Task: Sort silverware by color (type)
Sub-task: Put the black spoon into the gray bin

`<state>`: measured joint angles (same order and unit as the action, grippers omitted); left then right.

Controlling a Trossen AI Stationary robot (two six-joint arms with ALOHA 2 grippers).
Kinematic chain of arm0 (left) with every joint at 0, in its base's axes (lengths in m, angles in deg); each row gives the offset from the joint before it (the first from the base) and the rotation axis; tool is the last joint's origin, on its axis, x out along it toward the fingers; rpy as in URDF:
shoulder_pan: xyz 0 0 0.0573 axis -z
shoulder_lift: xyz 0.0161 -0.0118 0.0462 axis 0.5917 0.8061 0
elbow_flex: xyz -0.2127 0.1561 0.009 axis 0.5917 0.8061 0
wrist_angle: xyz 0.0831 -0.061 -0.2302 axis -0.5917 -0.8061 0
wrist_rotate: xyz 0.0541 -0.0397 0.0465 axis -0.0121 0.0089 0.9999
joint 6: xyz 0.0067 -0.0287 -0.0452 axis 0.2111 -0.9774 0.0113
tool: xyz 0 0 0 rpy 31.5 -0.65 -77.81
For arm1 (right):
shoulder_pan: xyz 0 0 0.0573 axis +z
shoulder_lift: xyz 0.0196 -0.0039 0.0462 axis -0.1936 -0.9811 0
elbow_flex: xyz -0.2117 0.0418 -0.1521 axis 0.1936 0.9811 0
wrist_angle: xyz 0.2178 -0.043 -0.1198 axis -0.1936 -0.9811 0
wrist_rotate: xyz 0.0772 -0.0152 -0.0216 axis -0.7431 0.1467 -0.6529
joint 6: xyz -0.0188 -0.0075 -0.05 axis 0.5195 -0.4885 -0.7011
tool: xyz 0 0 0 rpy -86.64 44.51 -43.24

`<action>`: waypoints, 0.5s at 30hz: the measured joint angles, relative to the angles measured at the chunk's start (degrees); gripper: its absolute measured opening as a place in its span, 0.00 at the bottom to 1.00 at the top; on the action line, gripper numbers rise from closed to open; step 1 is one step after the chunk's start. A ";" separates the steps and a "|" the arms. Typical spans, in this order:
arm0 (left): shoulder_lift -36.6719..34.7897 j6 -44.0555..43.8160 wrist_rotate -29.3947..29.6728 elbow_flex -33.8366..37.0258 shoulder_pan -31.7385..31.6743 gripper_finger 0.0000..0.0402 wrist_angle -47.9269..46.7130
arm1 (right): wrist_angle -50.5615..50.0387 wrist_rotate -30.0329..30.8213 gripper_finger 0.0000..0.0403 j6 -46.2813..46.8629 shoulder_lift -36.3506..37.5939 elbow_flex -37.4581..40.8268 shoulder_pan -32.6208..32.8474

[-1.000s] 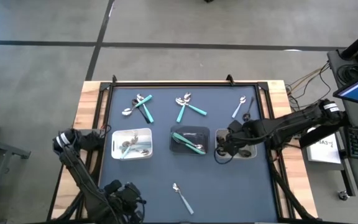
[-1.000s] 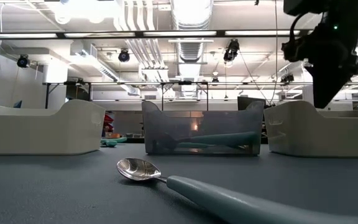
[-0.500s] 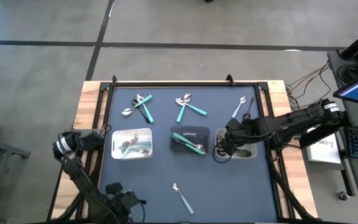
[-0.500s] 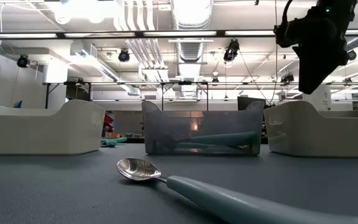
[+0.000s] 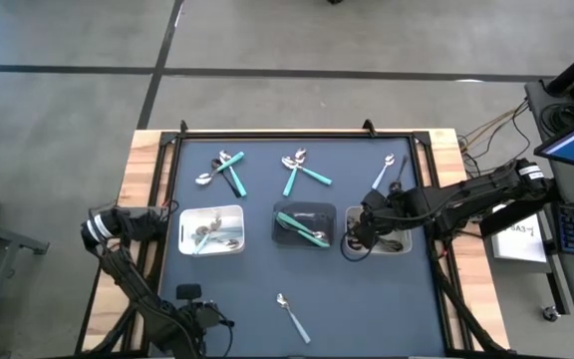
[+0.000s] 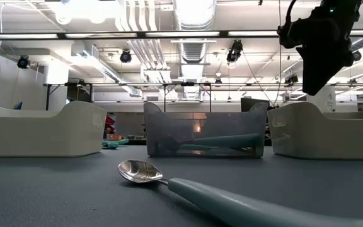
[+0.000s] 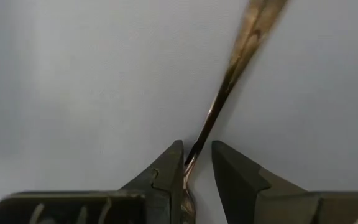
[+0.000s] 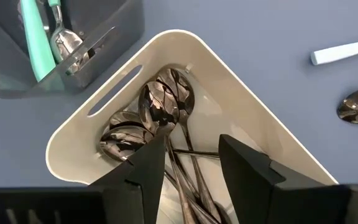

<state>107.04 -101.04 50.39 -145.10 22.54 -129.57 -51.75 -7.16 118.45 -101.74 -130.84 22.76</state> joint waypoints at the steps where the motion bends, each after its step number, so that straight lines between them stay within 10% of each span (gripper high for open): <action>1: -0.14 1.15 -0.06 0.38 0.01 0.18 1.07 | 0.04 0.02 0.36 -0.02 -0.02 0.00 0.00; 15: -0.51 6.75 -7.41 3.31 -3.27 0.12 5.01 | 1.09 2.11 0.34 -0.44 -1.94 0.04 0.00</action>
<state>106.53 -94.29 42.98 -141.79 19.27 -124.56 -50.66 -5.05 118.01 -103.68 -130.80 22.76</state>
